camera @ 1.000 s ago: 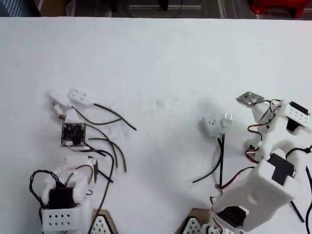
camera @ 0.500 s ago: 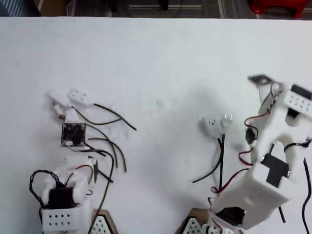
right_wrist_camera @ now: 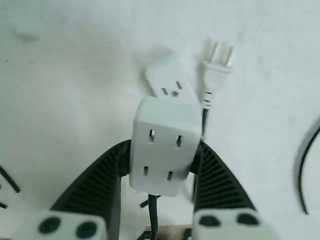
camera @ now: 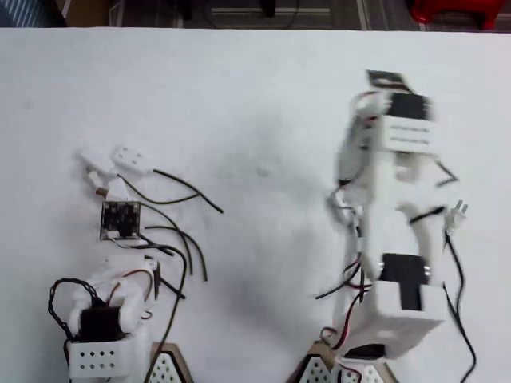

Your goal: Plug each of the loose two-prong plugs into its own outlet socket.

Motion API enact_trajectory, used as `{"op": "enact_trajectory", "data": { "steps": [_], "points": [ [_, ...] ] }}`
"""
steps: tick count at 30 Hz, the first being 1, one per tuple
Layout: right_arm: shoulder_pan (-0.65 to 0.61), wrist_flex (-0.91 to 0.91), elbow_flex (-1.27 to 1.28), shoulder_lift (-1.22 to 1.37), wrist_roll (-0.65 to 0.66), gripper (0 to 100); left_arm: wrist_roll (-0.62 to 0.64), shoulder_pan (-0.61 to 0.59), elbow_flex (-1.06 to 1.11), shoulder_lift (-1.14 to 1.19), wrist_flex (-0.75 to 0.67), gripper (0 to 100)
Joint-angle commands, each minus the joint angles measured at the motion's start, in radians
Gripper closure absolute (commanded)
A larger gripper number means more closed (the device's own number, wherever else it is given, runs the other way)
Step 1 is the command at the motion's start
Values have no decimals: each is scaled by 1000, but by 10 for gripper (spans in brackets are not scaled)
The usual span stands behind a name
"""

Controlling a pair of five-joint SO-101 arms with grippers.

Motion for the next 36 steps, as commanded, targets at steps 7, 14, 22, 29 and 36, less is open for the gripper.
{"op": "enact_trajectory", "data": {
  "steps": [7, 14, 22, 29, 36],
  "points": [
    [-360, -139, -14, -21, -252, 967, 5, 7, -3, -4, 2, 932],
    [-372, -367, 8, 199, -261, 967, 5, 7, -3, -4, 2, 932],
    [-355, -435, 2, 354, -488, 961, 5, 7, -3, -4, 2, 932],
    [-309, -361, 3, 291, -499, 635, 5, 7, -3, -4, 2, 932],
    [-306, -254, 0, 114, -493, 414, 5, 7, -3, -4, 2, 932]
  ]
}}
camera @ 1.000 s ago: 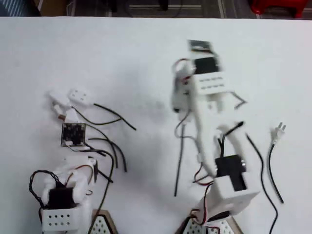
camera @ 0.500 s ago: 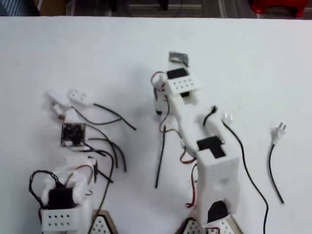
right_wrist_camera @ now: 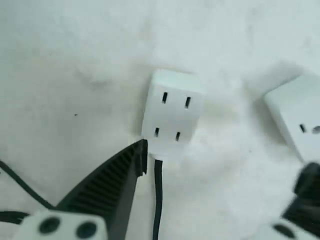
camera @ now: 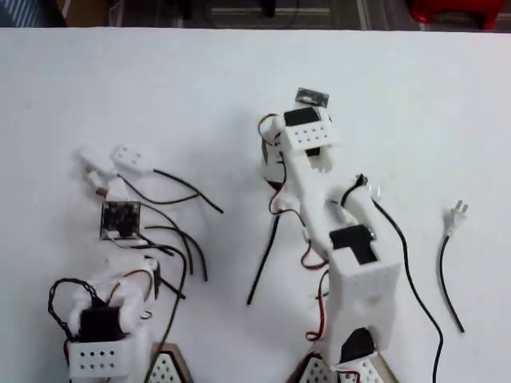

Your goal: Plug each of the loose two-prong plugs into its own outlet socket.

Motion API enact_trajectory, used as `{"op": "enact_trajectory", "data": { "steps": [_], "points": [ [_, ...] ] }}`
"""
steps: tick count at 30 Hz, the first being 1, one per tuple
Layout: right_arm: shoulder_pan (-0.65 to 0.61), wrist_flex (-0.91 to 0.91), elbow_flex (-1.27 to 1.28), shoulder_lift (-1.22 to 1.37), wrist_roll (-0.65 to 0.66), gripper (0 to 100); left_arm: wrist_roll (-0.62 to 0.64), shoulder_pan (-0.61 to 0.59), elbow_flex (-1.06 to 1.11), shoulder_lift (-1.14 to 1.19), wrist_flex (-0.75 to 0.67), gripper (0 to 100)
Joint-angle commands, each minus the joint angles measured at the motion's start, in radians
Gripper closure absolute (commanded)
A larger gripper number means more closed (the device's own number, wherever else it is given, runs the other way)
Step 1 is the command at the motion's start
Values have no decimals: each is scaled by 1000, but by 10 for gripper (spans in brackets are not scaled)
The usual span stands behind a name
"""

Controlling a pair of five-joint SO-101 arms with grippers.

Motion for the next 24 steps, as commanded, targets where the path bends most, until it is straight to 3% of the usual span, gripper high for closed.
{"op": "enact_trajectory", "data": {
  "steps": [1, 6, 11, 16, 21, 24],
  "points": [
    [19, 38, -17, -205, -3, 416, 5, 7, -3, -4, 2, 932],
    [87, 39, -25, -427, 25, 416, 5, 7, -3, -4, 2, 932],
    [297, 96, -83, -579, 318, 416, 5, 7, -3, -4, 2, 932],
    [558, 157, -92, -533, 531, 416, 5, 7, -3, -4, 2, 932],
    [802, 142, -97, -398, 592, 416, 5, 7, -3, -4, 2, 932],
    [872, 134, -95, -295, 686, 416, 5, 7, -3, -4, 2, 932]
  ]
}}
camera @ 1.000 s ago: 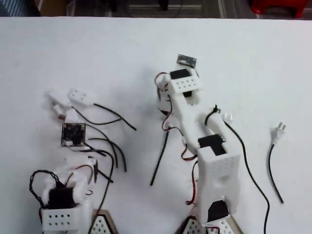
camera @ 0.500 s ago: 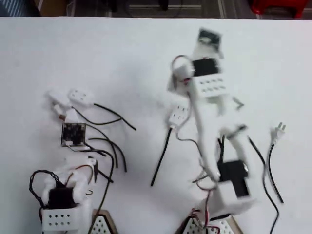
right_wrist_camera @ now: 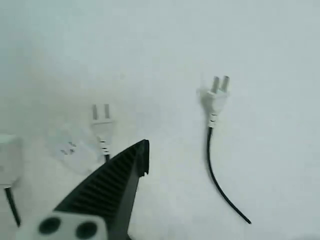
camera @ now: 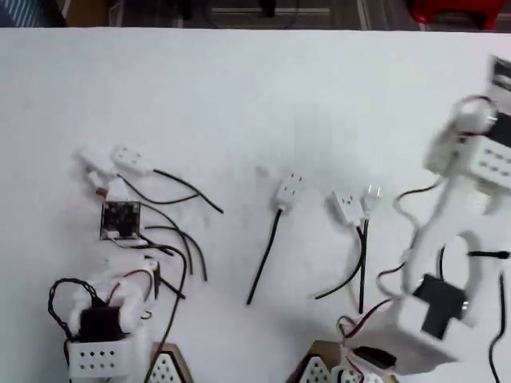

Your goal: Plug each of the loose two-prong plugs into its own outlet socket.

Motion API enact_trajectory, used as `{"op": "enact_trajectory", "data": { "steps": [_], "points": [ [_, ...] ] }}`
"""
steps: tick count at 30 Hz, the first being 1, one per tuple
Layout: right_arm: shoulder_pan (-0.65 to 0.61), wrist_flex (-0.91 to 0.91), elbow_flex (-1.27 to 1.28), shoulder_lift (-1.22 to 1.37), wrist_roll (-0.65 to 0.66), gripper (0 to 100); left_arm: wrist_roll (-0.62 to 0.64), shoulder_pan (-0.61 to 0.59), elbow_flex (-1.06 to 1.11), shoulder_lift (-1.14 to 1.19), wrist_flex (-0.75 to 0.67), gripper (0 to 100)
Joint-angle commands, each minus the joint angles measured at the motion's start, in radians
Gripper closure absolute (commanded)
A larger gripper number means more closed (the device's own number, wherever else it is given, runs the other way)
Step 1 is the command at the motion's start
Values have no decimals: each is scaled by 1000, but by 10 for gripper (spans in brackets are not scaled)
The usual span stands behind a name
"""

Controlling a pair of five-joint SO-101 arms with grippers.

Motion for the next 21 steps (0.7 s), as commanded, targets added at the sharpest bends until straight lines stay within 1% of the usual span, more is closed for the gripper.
{"op": "enact_trajectory", "data": {
  "steps": [1, 3, 5, 10, 13, 16, 19, 21],
  "points": [
    [113, -12, -37, 122, 153, 416, 5, 7, -3, -4, 2, 932],
    [120, -12, -37, 199, 236, 416, 5, 7, -3, -4, 2, 932],
    [134, -35, -38, 275, 284, 416, 5, 7, -3, -4, 2, 932],
    [163, -157, -38, 417, 296, 416, 5, 7, -3, -4, 2, 932],
    [157, -186, -38, 469, 341, 420, 5, 7, -3, -4, 2, 932],
    [156, -220, -38, 506, 348, 475, 5, 7, -3, -4, 2, 932],
    [163, -288, -38, 533, 350, 553, 5, 7, -3, -4, 2, 932],
    [165, -328, -38, 547, 359, 586, 5, 7, -3, -4, 2, 932]
  ]
}}
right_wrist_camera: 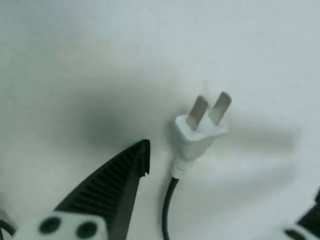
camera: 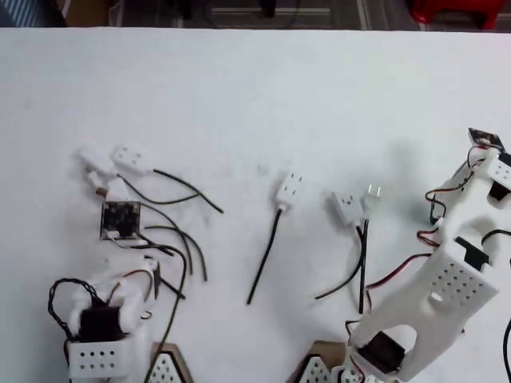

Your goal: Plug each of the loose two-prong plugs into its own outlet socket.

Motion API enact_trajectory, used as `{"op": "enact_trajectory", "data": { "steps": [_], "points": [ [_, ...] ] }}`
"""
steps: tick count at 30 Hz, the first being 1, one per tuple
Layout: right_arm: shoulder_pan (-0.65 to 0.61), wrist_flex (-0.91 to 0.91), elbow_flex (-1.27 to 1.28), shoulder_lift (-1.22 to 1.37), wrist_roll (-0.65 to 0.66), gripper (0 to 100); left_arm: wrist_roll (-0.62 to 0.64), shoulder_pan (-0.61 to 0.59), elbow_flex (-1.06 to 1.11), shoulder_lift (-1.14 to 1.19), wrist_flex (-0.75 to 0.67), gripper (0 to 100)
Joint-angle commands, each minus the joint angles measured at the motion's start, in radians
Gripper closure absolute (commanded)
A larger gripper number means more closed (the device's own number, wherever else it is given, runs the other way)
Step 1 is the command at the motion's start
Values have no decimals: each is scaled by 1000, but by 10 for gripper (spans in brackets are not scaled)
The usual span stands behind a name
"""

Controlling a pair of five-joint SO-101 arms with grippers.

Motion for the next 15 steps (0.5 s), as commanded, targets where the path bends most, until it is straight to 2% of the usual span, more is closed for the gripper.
{"op": "enact_trajectory", "data": {
  "steps": [1, 7, 15],
  "points": [
    [13, -85, -38, 10, 34, 593, 5, 7, -3, -4, 2, 932],
    [41, -139, -40, 30, 55, 597, 5, 7, -3, -4, 2, 932],
    [151, -148, -115, 65, 58, 598, 5, 7, -3, -4, 2, 932]
  ]
}}
